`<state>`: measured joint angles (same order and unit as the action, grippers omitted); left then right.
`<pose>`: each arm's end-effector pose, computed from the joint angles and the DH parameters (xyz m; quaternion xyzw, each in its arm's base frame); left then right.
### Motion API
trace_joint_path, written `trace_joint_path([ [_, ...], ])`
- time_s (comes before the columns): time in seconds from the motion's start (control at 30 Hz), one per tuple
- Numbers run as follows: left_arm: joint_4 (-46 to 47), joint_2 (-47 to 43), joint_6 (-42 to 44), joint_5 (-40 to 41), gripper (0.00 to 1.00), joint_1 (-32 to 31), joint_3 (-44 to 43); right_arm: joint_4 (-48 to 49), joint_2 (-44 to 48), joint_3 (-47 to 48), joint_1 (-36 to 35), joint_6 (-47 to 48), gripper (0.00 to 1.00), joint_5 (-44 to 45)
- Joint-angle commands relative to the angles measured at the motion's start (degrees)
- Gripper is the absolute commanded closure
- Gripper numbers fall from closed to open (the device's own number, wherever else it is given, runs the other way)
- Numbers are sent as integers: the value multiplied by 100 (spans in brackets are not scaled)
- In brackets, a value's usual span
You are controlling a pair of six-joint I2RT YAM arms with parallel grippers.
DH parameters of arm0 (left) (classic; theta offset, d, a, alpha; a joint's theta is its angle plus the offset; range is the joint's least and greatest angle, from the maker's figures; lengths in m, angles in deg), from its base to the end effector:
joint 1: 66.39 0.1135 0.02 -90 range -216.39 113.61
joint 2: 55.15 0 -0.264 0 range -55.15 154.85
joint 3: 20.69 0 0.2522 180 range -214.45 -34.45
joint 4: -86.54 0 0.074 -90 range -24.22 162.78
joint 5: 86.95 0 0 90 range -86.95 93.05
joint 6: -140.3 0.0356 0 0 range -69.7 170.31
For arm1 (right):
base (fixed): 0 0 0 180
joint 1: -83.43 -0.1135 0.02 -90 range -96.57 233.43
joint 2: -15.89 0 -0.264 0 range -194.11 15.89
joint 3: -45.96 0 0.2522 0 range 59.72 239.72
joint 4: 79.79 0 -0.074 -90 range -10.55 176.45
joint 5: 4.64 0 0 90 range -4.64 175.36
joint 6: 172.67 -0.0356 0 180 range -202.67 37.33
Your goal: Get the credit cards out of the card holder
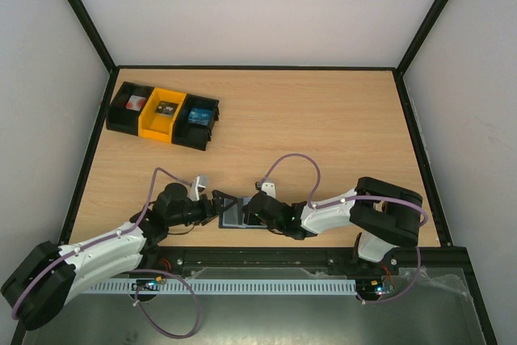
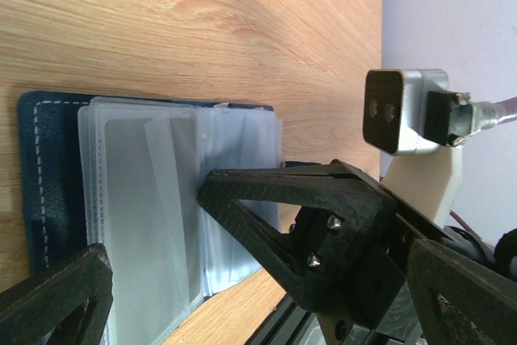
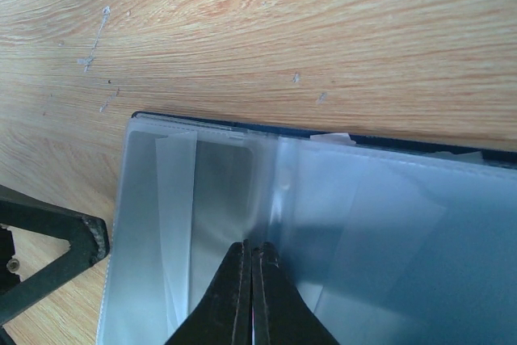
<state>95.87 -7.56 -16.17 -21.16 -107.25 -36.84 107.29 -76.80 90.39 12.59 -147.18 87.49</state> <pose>0.1083 -0.1129 0.1368 -0.0656 0.8169 -0.5429 0.1834 0.0941 0.2667 0.1169 -0.0426 0.9095 0.3758 0.1726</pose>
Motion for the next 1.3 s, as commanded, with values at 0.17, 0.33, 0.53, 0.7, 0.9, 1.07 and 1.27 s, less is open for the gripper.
trace_joint_path([
  [0.17, 293, 206, 12, -52, 0, -27, 138, -470, -219, -134, -17, 17, 98, -3],
  [0.33, 193, 132, 21, -6, 0, -27, 142, -461, -216, -145, -17, 17, 98, -15],
  [0.53, 293, 112, -60, -76, 0, -34, 144, -441, -198, -161, -18, 21, 98, -5],
  [0.7, 512, 91, -177, -148, 0, -96, 127, -389, -190, -159, -17, 26, 98, -12],
  [0.9, 632, 94, -295, -109, 0, -264, 70, -213, -118, -239, -17, 0, 98, -28],
  [1.07, 519, 52, -318, 43, 0, -482, -120, -2, 10, -304, -17, 51, 98, 25],
  [1.27, 712, 112, -464, 120, 0, -610, -229, 247, 229, -446, -17, 132, 98, 157],
])
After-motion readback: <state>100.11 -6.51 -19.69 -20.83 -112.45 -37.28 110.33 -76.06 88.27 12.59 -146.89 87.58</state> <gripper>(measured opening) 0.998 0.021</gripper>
